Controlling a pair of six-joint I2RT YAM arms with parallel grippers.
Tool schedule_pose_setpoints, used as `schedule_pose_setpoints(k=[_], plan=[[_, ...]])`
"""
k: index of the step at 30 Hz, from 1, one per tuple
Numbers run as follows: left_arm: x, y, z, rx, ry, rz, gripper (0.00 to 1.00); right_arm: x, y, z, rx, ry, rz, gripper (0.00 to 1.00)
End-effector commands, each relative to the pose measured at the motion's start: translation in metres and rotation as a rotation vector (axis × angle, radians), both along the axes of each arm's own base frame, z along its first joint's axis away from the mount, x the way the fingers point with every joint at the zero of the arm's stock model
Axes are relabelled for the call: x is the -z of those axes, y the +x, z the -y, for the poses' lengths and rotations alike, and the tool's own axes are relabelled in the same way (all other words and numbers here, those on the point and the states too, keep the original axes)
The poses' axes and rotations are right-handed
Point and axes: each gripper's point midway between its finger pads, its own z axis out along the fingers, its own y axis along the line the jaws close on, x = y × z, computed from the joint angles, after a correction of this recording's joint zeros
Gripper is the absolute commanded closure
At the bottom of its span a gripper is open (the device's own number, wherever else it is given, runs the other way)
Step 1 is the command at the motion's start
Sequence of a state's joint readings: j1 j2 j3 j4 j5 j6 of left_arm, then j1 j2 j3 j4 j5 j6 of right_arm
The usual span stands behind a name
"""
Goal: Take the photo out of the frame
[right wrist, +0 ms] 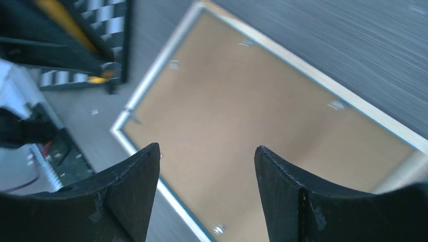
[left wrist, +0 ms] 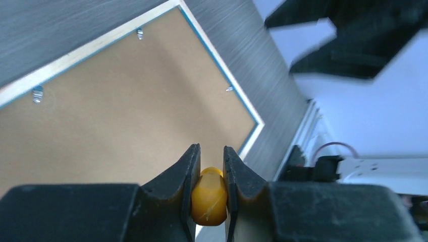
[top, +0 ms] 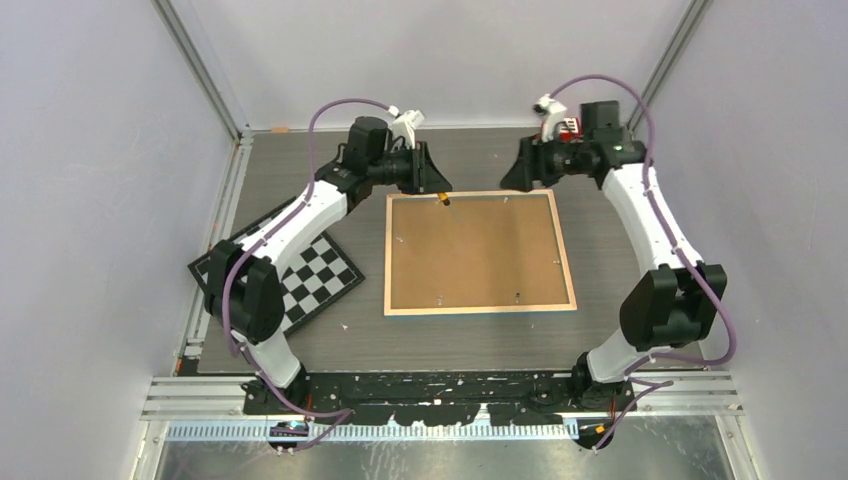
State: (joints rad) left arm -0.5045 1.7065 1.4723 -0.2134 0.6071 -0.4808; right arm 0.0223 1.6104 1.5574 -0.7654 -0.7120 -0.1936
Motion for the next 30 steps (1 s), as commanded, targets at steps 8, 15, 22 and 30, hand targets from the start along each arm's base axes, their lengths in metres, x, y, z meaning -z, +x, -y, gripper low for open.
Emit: schedule_pose_setpoints(k=[8,15,22,30], plan=[[-0.056,-0.016,0.011,0.062,-0.288,-0.108,1.00,-0.027,-0.042,-0.139,-0.276,0.114,0.108,0.34],[-0.059,-0.008,0.001,0.019,-0.314,-0.122,1.00,-0.016,-0.052,-0.143,-0.333,0.056,0.106,0.59],[-0.065,-0.009,-0.001,0.027,-0.354,-0.130,1.00,-0.012,-0.059,-0.147,-0.369,0.062,0.072,0.97],[-0.060,-0.028,-0.013,0.150,-0.310,-0.147,0.50,-0.024,-0.075,-0.145,-0.455,0.053,0.097,0.99]])
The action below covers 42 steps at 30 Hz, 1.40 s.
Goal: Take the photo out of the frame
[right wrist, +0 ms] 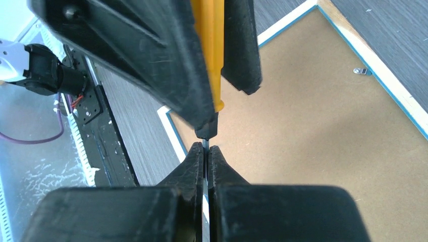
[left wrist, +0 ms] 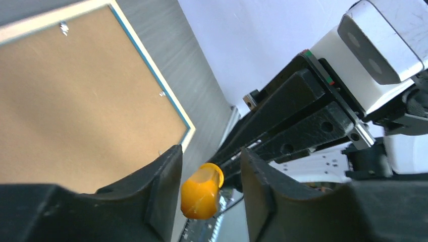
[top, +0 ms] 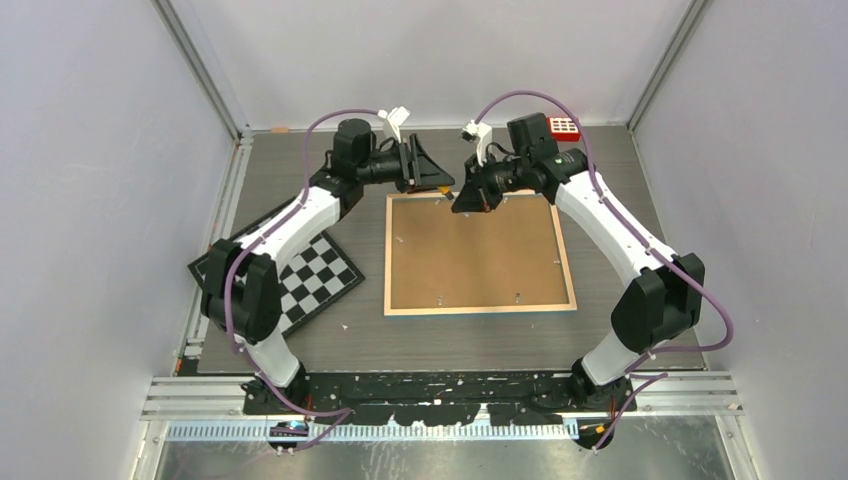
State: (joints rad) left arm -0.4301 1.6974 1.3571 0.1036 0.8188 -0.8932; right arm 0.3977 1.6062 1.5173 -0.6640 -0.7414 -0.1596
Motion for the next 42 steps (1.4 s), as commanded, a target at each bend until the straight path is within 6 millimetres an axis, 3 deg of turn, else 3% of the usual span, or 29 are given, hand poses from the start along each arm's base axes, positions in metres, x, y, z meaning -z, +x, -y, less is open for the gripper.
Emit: schedule_pose_setpoints(k=[1,5,8,13,22,28,38,42], plan=[[-0.027,-0.025,-0.017,0.143,-0.026,0.086,0.43,-0.021,-0.015,0.000,-0.099,0.005,0.072,0.99],[-0.022,-0.046,-0.023,0.296,-0.020,0.067,0.41,-0.022,-0.034,0.006,-0.178,-0.010,0.087,0.99],[-0.021,-0.051,-0.022,0.336,-0.028,0.058,0.45,-0.022,-0.043,0.008,-0.216,-0.012,0.087,0.99],[-0.017,-0.051,-0.017,0.345,-0.024,0.037,0.57,-0.018,-0.049,0.008,-0.248,-0.028,0.087,0.99],[0.000,-0.062,-0.008,0.384,0.048,0.004,0.61,-0.018,-0.054,0.011,-0.263,-0.053,0.108,0.99],[0.004,-0.059,-0.005,0.379,0.070,-0.017,0.79,-0.016,-0.054,0.012,-0.262,-0.073,0.122,0.99],[0.003,-0.065,-0.001,0.407,0.063,-0.024,0.71,-0.012,-0.048,0.014,-0.241,-0.096,0.141,0.99],[0.001,-0.064,0.000,0.414,0.053,-0.018,0.89,-0.012,-0.049,0.015,-0.243,-0.099,0.143,1.00]])
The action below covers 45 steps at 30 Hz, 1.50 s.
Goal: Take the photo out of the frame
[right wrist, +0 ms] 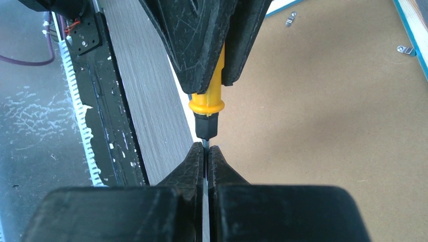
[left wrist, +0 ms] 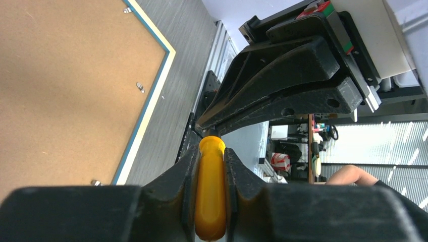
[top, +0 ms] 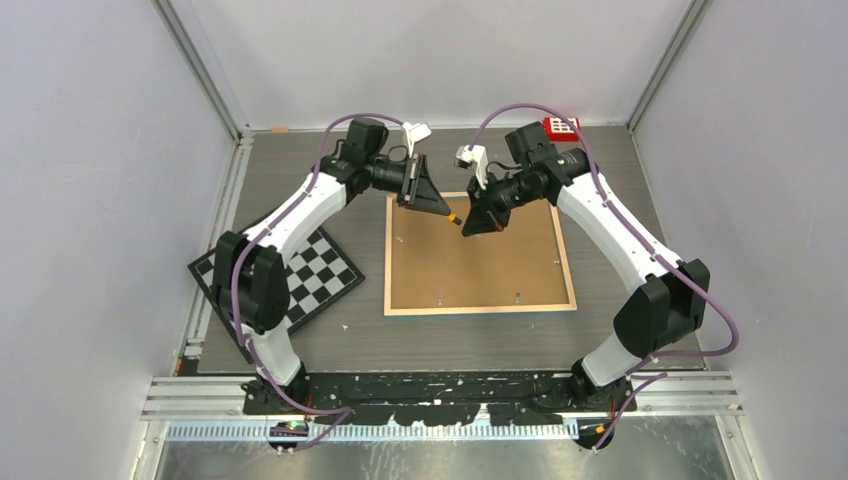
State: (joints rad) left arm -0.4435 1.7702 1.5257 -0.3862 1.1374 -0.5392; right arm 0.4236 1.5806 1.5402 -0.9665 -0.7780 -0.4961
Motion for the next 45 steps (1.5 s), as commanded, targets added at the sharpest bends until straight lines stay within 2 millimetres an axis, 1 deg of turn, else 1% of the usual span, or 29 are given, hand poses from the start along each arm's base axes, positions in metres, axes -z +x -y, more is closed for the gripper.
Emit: schedule_pose_setpoints(k=[1,2,4,6,9,10,12,15,19,21,22,24,26,28,33,38,40,45], plan=[[-0.018,-0.001,0.004,0.034,-0.044,0.037,0.95,-0.027,0.002,-0.001,-0.009,0.036,0.107,0.99],[-0.019,0.000,0.004,0.031,-0.047,0.037,0.99,-0.026,0.003,0.000,0.001,0.033,0.107,0.95],[-0.019,0.006,0.002,0.003,-0.053,0.026,1.00,-0.023,0.008,0.003,0.057,0.015,0.091,0.78],[-0.018,0.019,-0.003,-0.062,-0.062,0.024,1.00,-0.017,0.015,0.012,0.150,0.002,0.049,0.63],[-0.022,0.041,-0.016,-0.153,-0.085,0.082,1.00,-0.009,0.032,0.038,0.379,0.041,-0.080,0.48],[-0.023,0.045,-0.019,-0.176,-0.081,0.102,1.00,-0.001,0.038,0.054,0.475,0.035,-0.126,0.45],[-0.023,0.050,-0.023,-0.199,-0.067,0.144,1.00,0.018,0.041,0.083,0.624,-0.016,-0.195,0.43],[-0.019,0.054,-0.027,-0.226,-0.036,0.181,1.00,0.050,0.037,0.133,0.814,-0.158,-0.226,0.43],[-0.011,0.057,-0.030,-0.254,-0.011,0.181,1.00,0.089,0.026,0.191,0.999,-0.317,-0.258,0.43],[-0.008,0.057,-0.031,-0.258,-0.003,0.186,1.00,0.107,0.023,0.219,1.083,-0.389,-0.277,0.44],[-0.006,0.057,-0.031,-0.258,0.004,0.187,1.00,0.115,0.022,0.229,1.111,-0.418,-0.293,0.44],[-0.003,0.057,-0.032,-0.262,0.017,0.194,1.00,0.129,0.023,0.243,1.148,-0.461,-0.325,0.44],[-0.002,0.058,-0.033,-0.265,0.028,0.201,1.00,0.140,0.030,0.252,1.178,-0.490,-0.339,0.45],[0.000,0.058,-0.035,-0.267,0.041,0.207,1.00,0.149,0.041,0.258,1.203,-0.502,-0.334,0.45],[0.002,0.058,-0.041,-0.279,0.073,0.233,1.00,0.163,0.066,0.253,1.236,-0.435,-0.378,0.46],[0.005,0.059,-0.050,-0.297,0.096,0.240,1.00,0.181,0.083,0.257,1.258,-0.451,-0.403,0.47],[0.005,0.059,-0.053,-0.303,0.101,0.240,1.00,0.189,0.086,0.258,1.250,-0.469,-0.422,0.50],[0.004,0.061,-0.058,-0.310,0.110,0.247,1.00,0.207,0.087,0.261,1.210,-0.522,-0.455,0.63]])
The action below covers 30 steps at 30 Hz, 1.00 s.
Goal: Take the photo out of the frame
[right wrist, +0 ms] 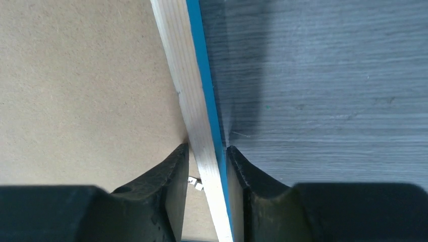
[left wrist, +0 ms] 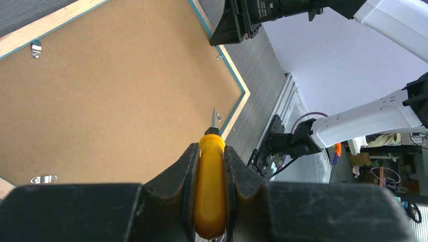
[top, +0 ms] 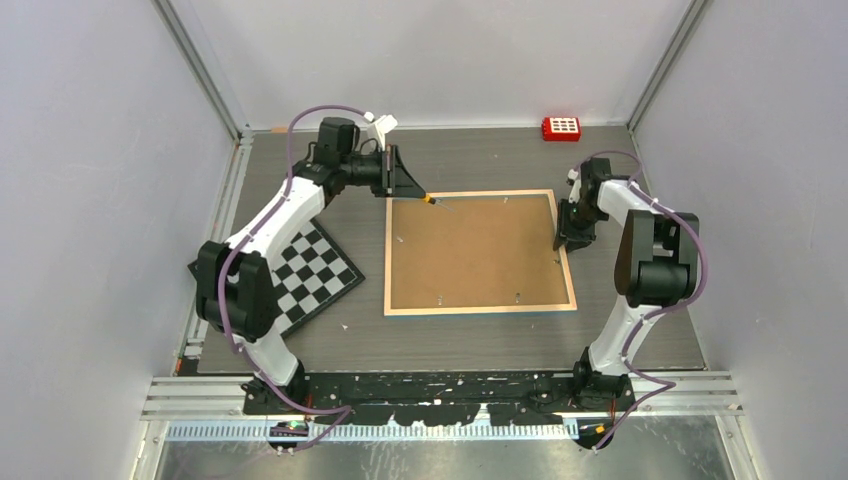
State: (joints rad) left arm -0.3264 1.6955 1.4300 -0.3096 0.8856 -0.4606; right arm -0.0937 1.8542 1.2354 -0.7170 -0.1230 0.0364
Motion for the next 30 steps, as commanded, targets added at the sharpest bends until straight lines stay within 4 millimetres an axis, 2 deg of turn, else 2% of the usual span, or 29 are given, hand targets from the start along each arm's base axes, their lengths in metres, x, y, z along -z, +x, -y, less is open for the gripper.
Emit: schedule_pose_setpoints(k=[1,5,9,14,19,21,23,27,30], plan=[[-0.016,-0.001,-0.008,-0.005,0.003,0.067,1.00,0.004,0.016,0.008,-0.019,-0.030,0.012,0.66],[-0.012,0.002,-0.012,-0.015,0.014,0.059,1.00,0.012,0.010,0.009,-0.083,-0.034,-0.042,0.79],[-0.009,0.005,-0.015,-0.022,0.020,0.053,1.00,0.013,0.000,0.004,-0.199,-0.007,-0.068,0.98],[-0.006,0.004,-0.017,-0.016,0.030,0.058,1.00,0.000,-0.027,-0.019,-0.443,0.133,-0.108,1.00],[0.000,0.000,-0.019,-0.012,0.045,0.055,1.00,-0.007,-0.038,-0.020,-0.616,0.158,-0.134,0.99],[0.002,-0.001,-0.020,-0.010,0.050,0.054,1.00,-0.006,-0.030,-0.015,-0.649,0.142,-0.132,1.00],[0.003,-0.002,-0.021,-0.009,0.055,0.054,1.00,-0.006,-0.013,-0.011,-0.683,0.118,-0.111,0.99],[0.006,-0.003,-0.024,-0.007,0.066,0.051,1.00,-0.008,0.038,-0.003,-0.725,0.068,-0.046,0.99],[0.010,-0.002,-0.028,-0.009,0.077,0.046,1.00,-0.013,0.081,-0.006,-0.777,0.052,0.011,1.00]])
